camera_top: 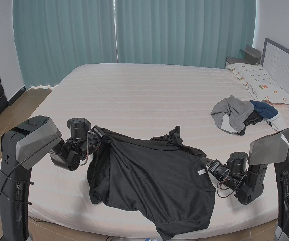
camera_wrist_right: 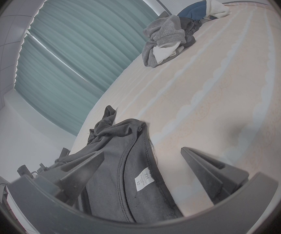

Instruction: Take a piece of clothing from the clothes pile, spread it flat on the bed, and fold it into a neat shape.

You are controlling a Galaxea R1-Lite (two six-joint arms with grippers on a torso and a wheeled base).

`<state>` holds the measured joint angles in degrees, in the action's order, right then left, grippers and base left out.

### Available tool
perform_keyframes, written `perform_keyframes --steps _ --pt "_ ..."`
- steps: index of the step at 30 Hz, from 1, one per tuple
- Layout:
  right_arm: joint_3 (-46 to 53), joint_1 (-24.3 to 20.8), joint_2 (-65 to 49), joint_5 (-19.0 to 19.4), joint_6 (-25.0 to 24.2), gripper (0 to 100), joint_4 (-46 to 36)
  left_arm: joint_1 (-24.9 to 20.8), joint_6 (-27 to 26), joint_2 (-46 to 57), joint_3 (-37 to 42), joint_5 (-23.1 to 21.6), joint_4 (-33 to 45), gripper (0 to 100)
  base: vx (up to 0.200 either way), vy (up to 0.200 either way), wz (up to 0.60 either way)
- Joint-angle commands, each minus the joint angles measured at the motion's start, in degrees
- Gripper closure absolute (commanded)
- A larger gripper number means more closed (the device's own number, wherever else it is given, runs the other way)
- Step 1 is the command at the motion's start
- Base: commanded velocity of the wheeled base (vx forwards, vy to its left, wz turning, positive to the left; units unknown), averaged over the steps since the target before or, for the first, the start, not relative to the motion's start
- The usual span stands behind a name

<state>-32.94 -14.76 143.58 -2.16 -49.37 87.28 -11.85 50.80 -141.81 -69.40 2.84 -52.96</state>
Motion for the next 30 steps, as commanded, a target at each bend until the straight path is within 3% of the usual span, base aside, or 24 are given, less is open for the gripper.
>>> perform_keyframes --steps 1,5,6,18,20,24,27,30 --pt "0.0 -0.2 0.4 -0.1 0.2 0 0.0 0.9 0.4 -3.1 -0.5 -0.4 -6.3 100 0.0 0.0 0.0" --pt "0.0 -0.3 0.5 -0.3 0.8 0 0.0 0.8 0.4 -4.8 -2.3 -0.6 -6.3 100 0.0 0.0 0.0" --pt "0.0 -0.2 0.5 -0.4 1.0 0 0.1 0.8 0.5 -4.9 -2.8 -0.6 -6.3 0 0.0 0.0 0.0" --pt "-2.8 1.1 0.5 -0.5 2.7 0 -0.4 2.3 2.6 -3.8 -1.4 0.2 -5.9 0 0.0 0.0 0.0" --pt "-5.8 1.1 0.7 -0.4 2.8 0 -1.9 2.9 8.4 0.8 2.3 -1.2 -4.4 0 0.0 0.0 0.0" --pt "-9.3 0.9 1.2 -0.4 3.7 0 -5.2 3.7 10.5 5.1 6.6 -5.6 -2.8 0 0.0 0.0 0.0" --pt "-15.1 1.4 1.4 -0.4 8.9 0 -12.5 6.4 10.6 8.5 12.1 -14.6 -1.6 0 0.0 0.0 0.0" --pt "-19.7 1.7 1.5 -0.3 14.2 0 -18.5 7.6 9.8 8.2 10.9 -17.0 5.4 0 0.0 0.0 0.0"
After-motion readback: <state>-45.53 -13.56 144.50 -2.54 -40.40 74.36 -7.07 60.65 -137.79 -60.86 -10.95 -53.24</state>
